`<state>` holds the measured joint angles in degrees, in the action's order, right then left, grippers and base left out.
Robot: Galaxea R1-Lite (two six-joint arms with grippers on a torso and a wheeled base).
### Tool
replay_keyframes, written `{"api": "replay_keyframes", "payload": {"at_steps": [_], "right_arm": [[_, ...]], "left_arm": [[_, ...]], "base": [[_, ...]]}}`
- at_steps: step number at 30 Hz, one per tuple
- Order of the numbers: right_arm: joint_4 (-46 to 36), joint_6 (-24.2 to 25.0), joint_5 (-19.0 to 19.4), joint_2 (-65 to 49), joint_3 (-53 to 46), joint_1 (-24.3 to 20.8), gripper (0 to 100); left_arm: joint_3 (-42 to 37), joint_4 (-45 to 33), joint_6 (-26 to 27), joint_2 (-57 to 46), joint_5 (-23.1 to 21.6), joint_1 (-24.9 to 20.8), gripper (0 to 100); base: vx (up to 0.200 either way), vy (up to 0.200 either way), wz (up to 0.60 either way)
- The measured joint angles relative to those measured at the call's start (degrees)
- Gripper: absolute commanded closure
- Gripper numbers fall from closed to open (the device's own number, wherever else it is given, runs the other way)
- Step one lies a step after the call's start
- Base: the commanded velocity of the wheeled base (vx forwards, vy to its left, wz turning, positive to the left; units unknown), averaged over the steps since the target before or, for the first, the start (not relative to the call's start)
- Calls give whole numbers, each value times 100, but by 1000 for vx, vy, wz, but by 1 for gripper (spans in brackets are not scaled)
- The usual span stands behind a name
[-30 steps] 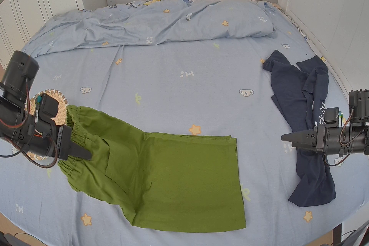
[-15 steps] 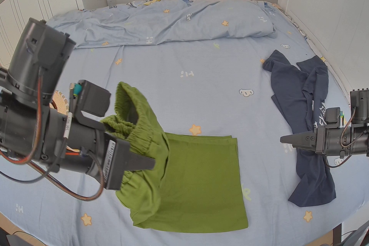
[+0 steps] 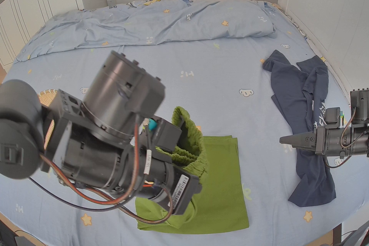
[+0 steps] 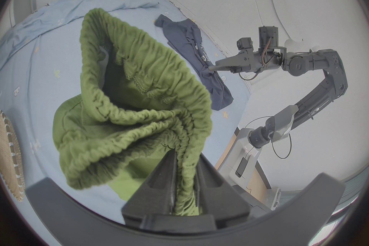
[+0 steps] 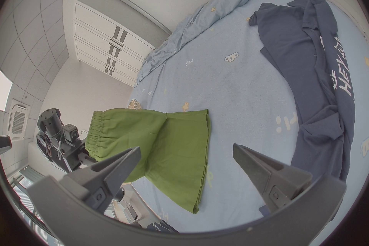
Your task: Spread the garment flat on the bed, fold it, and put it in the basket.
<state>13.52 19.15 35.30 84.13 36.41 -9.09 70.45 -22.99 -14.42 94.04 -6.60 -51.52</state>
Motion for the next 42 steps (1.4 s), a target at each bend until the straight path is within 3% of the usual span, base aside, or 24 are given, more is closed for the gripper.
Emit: {"api": "replay_keyframes", "payload": {"at_steps": [9, 19, 20, 26, 36, 42], "right_arm": [[29, 0, 0, 10, -1, 28, 0], [27, 0, 0, 13, 7, 41, 0], [24, 2, 0, 13, 7, 44, 0], [27, 0, 0, 16, 2, 39, 0], [24, 0, 0, 16, -1, 37, 0], [22, 0, 0, 13, -4, 33, 0]], "left_arm": [[-174, 602, -29, 469, -5, -151, 100], [-199, 772, -51, 802, -10, -200, 100], [-201, 816, -49, 835, 0, -206, 0], [-279, 1218, -46, 1079, 316, -223, 0], [-405, 2053, -350, 1268, 373, -228, 0], [-808, 3616, -558, 1230, 358, -143, 0]], "base": [[0, 0, 0], [0, 0, 0], [0, 0, 0], [0, 0, 0], [0, 0, 0], [0, 0, 0]]}}
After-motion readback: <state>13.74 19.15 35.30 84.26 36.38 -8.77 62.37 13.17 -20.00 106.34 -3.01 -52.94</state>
